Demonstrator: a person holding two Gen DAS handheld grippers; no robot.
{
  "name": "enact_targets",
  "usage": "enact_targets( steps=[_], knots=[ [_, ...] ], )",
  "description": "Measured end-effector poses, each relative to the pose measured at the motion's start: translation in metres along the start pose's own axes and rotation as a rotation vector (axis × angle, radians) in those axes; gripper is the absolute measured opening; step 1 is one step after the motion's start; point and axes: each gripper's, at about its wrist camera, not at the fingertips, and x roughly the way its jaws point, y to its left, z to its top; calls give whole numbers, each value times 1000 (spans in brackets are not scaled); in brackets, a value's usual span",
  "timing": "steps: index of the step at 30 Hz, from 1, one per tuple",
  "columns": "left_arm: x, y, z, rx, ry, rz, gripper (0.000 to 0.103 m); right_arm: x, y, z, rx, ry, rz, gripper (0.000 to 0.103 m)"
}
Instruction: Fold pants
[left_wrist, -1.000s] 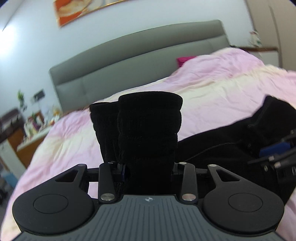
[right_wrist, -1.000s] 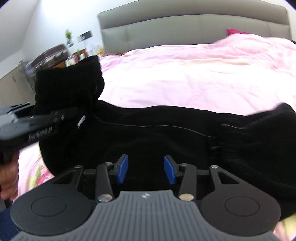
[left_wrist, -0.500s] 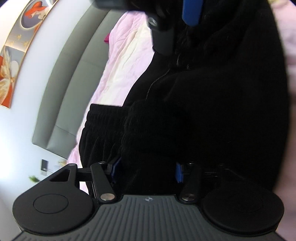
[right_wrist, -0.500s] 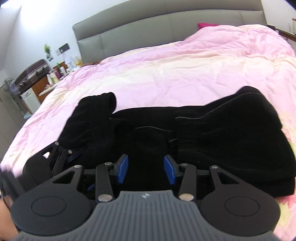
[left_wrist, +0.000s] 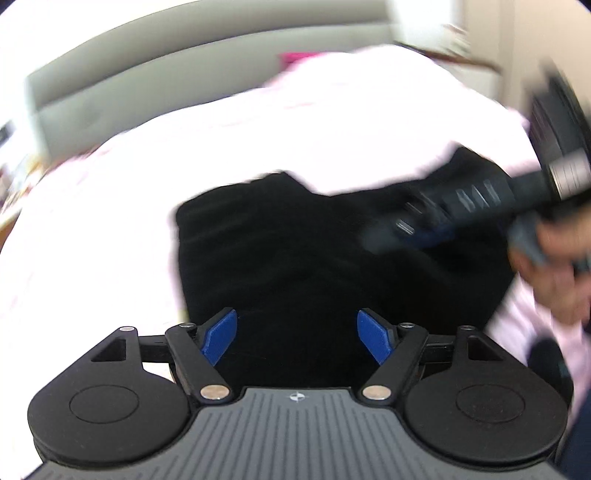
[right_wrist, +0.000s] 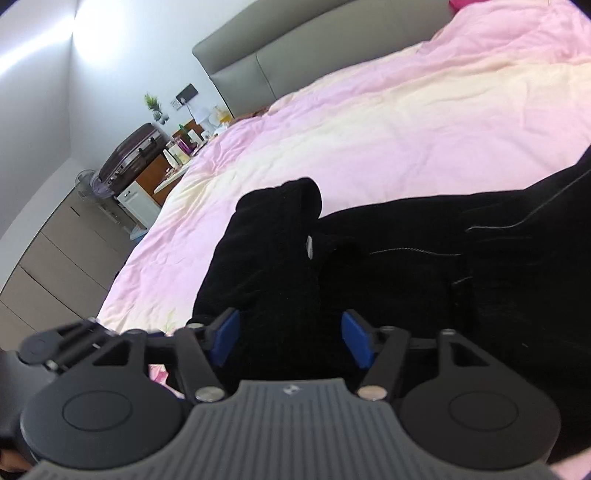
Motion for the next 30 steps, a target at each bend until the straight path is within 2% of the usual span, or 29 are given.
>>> enact_targets(
  steps=[1,3,4,6,7,9,10,13,15,18,19,21,22,23,24,25,27,30],
  knots=[
    [4,14,4,-62,1,-5,87,9,-5,1,34,3,-1,69],
    [14,39,9,-194,5,-36,87,28,-18,5,122,40,56,66],
    [21,49,9,-244,16,-46,87,35,-23,5,161,60,100,56],
    [36,59,9,-300,61,-25,87,49,-27,2,214,105,183,52],
    [43,62,7,-307,89,-6,87,53,-26,0,219,121,192,48],
    [53,62,5,-312,126,18,82,59,-17,-7,179,150,151,36],
    [53,62,4,-314,120,16,80,59,-12,-10,146,167,142,27],
    [38,48,6,-292,35,13,81,40,1,-15,101,172,235,20],
    [38,32,23,-252,0,10,81,23,6,-16,105,160,316,18],
    [50,12,30,-211,15,-8,81,18,13,-20,70,175,272,18],
    [52,7,28,-202,23,-12,81,23,10,-23,58,187,216,19],
    [70,-3,25,-163,65,-12,90,37,1,-31,37,218,97,24],
    [81,-9,22,-125,101,0,92,42,-8,-36,67,230,81,26],
    [91,-20,15,-62,128,32,95,45,-19,-40,136,236,102,28],
    [94,-27,10,-22,109,57,95,44,-26,-41,192,239,126,29],
    [94,-28,7,-26,87,61,96,41,-29,-40,219,251,139,30],
    [92,-26,9,-62,94,60,96,27,-24,-34,173,264,100,36],
    [83,-29,17,-56,96,77,91,-17,-23,-24,61,182,-21,43]
  ],
)
